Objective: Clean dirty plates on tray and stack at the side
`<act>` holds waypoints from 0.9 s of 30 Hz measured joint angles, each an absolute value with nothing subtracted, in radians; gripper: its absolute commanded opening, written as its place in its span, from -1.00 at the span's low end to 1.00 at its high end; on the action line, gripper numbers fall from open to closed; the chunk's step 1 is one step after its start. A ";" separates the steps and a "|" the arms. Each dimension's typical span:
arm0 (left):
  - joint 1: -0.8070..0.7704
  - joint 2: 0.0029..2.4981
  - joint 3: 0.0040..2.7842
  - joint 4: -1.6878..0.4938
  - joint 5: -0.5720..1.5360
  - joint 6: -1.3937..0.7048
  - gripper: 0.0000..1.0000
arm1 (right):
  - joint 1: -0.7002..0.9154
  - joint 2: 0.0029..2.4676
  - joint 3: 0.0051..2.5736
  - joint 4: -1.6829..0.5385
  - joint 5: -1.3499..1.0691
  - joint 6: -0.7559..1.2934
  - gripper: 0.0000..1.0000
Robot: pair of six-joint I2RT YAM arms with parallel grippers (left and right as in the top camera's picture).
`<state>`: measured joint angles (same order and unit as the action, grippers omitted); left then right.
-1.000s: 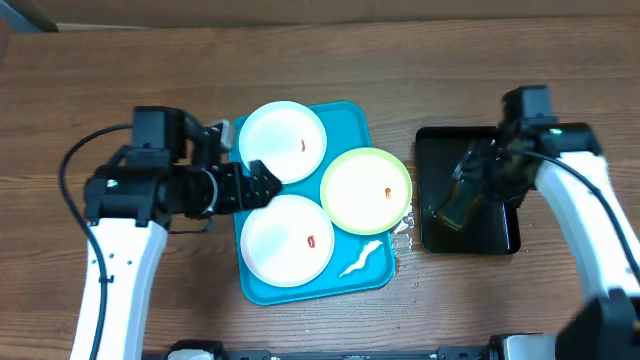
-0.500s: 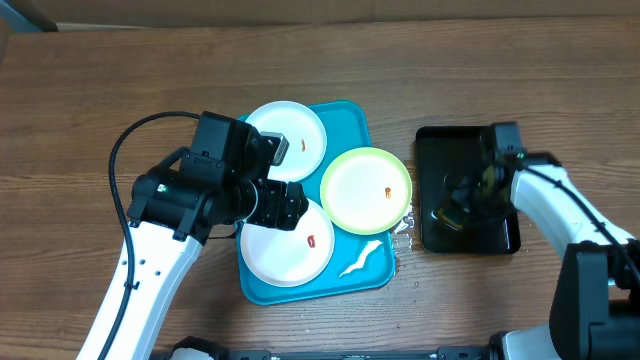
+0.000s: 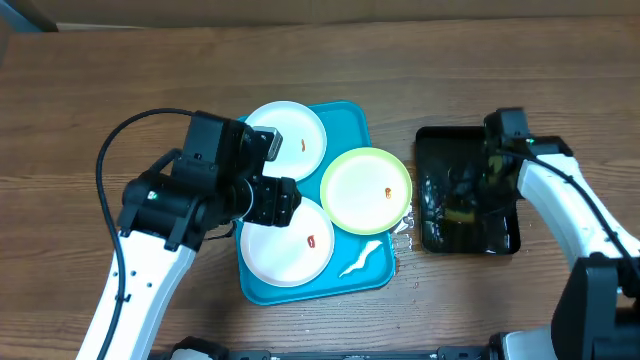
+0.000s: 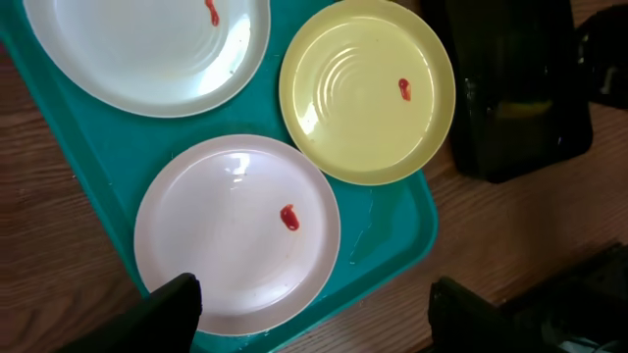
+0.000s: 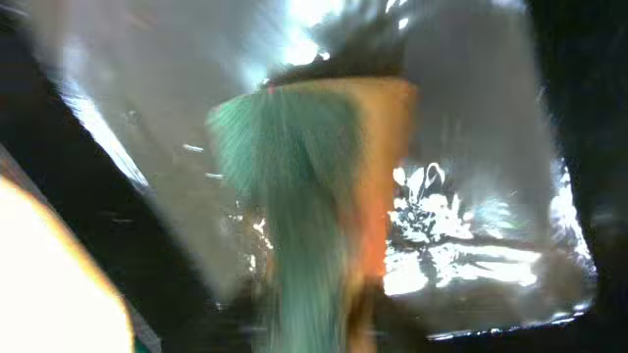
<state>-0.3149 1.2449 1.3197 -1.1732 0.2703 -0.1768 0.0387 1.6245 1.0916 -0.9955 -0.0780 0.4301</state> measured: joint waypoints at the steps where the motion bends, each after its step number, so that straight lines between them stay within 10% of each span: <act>1: -0.315 1.240 1.322 -1.173 0.257 -0.176 0.58 | 0.039 1.618 1.100 -0.995 -0.078 0.415 0.25; 9: -0.315 1.235 1.326 -1.168 0.197 -0.180 0.83 | 0.039 1.609 1.020 -0.828 -0.078 0.423 0.14; 16: -0.315 1.235 1.328 -1.167 0.186 -0.180 0.84 | 0.038 1.645 0.871 -0.640 -0.072 0.444 -0.92; 23: -0.315 1.235 1.328 -1.171 0.182 -0.180 0.86 | 0.033 1.649 0.943 -0.816 -0.074 0.428 -0.85; 27: -0.315 1.235 1.329 -1.178 0.181 -0.181 1.00 | 0.033 1.649 1.061 -0.963 -0.073 0.386 0.03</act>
<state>-0.3149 1.2350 1.3289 -1.1782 0.1814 -0.1810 0.0334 1.6485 1.0615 -0.9627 -0.0734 0.3862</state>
